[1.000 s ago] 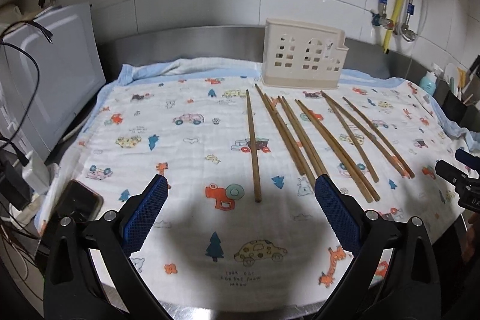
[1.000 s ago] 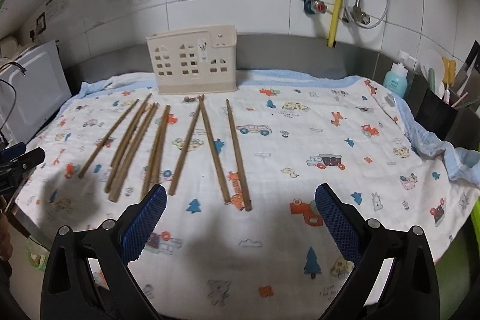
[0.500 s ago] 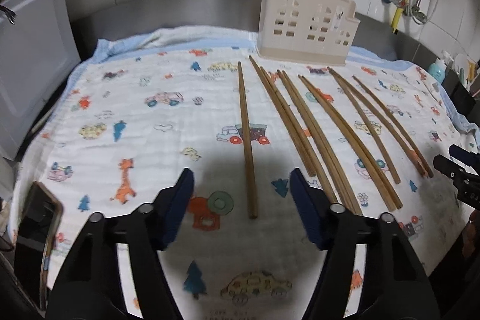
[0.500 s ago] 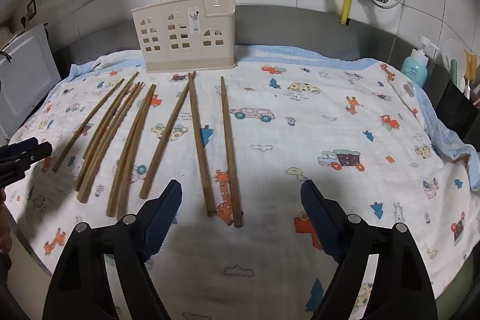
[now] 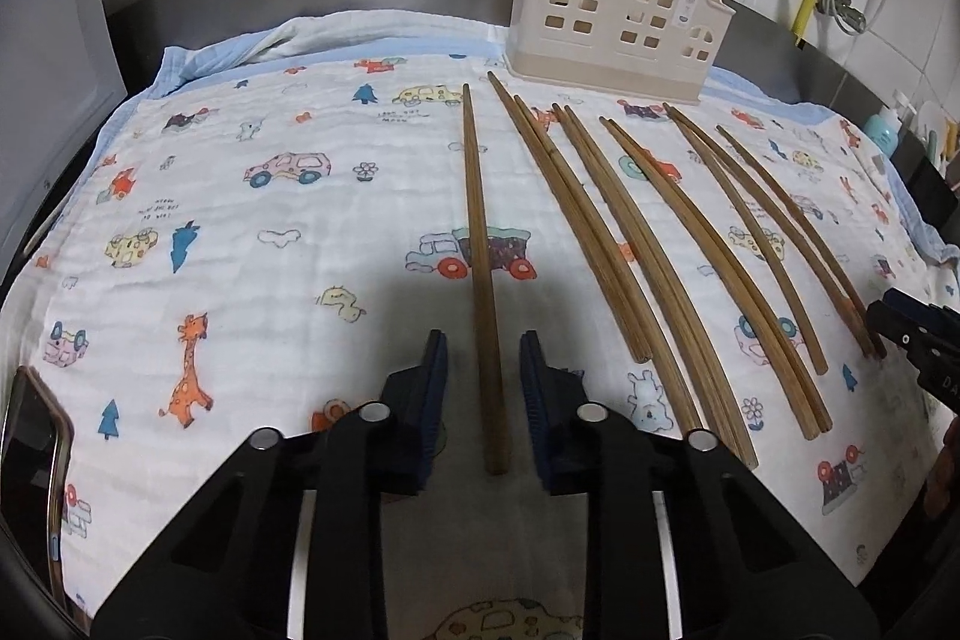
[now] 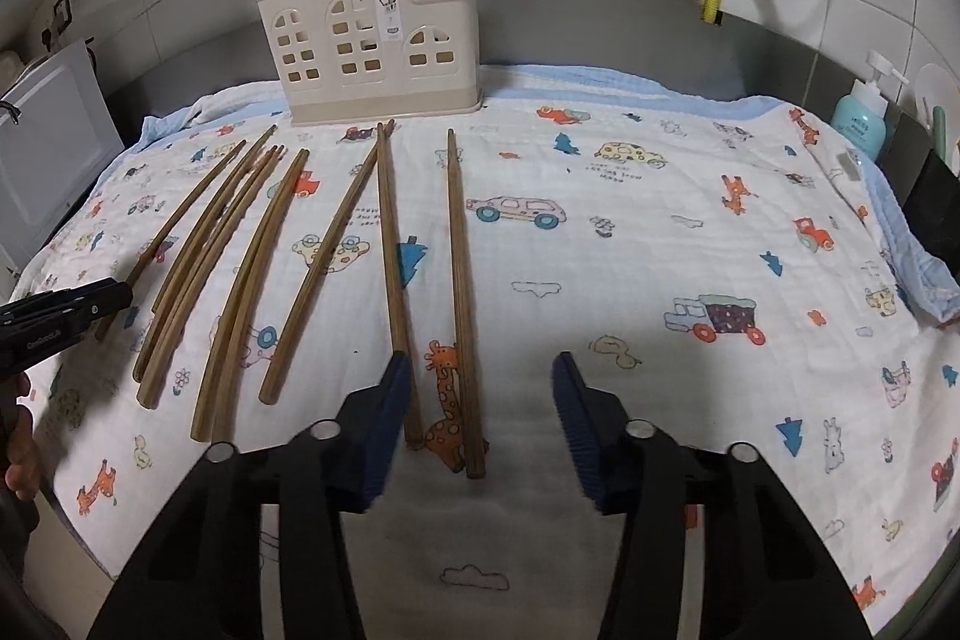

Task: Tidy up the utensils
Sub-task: 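Lower the left gripper onto a wooden chopstick and close while the right gripper grasps another chopstick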

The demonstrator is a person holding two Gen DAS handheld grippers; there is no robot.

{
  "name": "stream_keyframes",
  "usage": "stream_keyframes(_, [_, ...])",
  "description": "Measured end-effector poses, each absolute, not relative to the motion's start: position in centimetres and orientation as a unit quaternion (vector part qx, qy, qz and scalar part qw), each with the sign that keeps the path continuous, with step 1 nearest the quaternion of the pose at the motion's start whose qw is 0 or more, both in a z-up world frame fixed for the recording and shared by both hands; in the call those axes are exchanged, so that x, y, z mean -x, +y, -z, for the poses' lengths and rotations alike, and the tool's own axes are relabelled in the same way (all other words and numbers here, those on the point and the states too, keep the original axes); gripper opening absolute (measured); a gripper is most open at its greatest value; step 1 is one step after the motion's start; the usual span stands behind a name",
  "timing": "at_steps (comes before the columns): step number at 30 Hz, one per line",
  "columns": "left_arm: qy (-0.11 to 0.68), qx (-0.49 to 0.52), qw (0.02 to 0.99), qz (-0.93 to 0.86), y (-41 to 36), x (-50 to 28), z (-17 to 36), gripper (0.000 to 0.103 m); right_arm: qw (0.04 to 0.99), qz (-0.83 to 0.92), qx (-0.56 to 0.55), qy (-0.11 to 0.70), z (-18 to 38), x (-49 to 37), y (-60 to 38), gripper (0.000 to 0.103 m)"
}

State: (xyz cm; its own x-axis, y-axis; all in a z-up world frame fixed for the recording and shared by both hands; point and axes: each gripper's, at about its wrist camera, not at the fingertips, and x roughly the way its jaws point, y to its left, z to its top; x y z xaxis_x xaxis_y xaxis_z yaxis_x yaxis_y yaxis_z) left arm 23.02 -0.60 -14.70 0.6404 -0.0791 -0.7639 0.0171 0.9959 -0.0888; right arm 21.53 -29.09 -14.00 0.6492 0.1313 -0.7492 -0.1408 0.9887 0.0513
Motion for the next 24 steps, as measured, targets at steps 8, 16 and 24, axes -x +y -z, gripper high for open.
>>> stream_keyframes(8, [0.423, 0.027, 0.906, 0.003, -0.7, -23.2, 14.6, 0.010, 0.905, -0.082, 0.011, 0.418, 14.4, -21.6, -28.9, 0.030])
stream_keyframes(16, [0.432, 0.042, 0.901, 0.019, -0.4, -23.1, 14.5, 0.010, 0.900, -0.087, 0.029, 0.426, 14.9, -22.0, -28.4, 0.014])
stream_keyframes(24, [0.426, 0.034, 0.904, 0.023, -0.7, -23.1, 14.7, 0.011, 0.903, -0.076, 0.052, 0.419, 15.2, -22.0, -27.6, 0.008])
